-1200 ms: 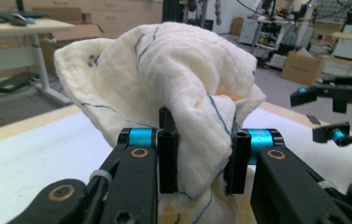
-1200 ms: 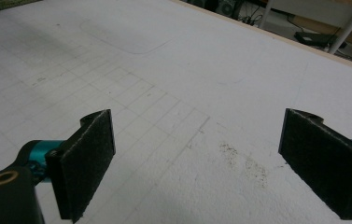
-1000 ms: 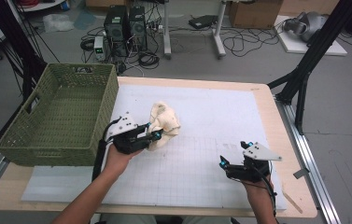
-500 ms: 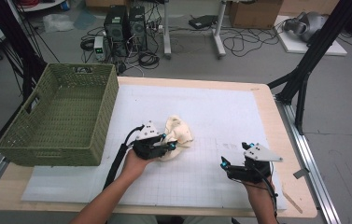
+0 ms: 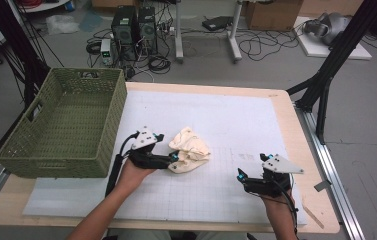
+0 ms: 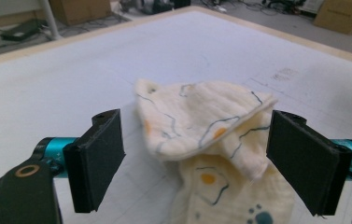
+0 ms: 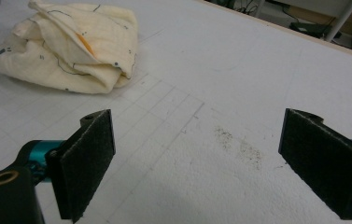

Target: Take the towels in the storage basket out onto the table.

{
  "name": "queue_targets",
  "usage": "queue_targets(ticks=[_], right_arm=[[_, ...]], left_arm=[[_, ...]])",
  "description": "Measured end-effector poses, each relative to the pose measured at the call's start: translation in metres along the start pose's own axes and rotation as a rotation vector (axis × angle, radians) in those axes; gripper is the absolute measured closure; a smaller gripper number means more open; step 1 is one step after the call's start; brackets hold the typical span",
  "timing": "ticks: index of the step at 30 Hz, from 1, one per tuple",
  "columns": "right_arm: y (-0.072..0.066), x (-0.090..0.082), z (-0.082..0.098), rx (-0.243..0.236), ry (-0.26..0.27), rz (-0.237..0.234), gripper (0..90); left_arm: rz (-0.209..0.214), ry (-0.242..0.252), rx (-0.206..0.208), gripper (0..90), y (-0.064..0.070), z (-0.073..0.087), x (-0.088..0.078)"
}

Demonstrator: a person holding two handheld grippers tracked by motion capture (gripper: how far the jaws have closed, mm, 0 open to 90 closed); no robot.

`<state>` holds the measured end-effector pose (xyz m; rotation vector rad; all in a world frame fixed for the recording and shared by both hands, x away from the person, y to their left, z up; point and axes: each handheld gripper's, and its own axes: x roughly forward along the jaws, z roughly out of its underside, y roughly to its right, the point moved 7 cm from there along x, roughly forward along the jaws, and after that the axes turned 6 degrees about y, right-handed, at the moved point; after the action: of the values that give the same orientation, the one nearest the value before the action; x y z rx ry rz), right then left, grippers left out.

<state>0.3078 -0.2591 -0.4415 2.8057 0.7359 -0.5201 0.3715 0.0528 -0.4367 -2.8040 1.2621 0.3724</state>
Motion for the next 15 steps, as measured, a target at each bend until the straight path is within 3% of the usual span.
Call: queue_targets(ticks=[3, 5, 7, 11, 15], right_arm=[[0.0, -0.001, 0.0, 0.009, 0.006, 0.004, 10.0], [0.0, 0.0, 0.0, 0.019, 0.003, 0.004, 10.0], [0.0, 0.0, 0.0, 0.026, 0.004, 0.004, 10.0], [0.0, 0.001, -0.002, 0.023, 0.017, 0.003, 10.0], [0.0, 0.002, 0.0, 0.022, 0.014, 0.002, 10.0]], left_arm=[[-0.022, 0.029, -0.015, 19.3, -0.012, -0.002, -0.02], [-0.043, 0.043, -0.004, 19.3, -0.016, -0.002, -0.03], [-0.04, 0.063, -0.01, 19.1, -0.019, 0.0, -0.038], [-0.039, 0.073, -0.034, 18.3, -0.019, -0.002, -0.043], [-0.025, 0.069, -0.028, 18.4, -0.017, -0.001, -0.043]])
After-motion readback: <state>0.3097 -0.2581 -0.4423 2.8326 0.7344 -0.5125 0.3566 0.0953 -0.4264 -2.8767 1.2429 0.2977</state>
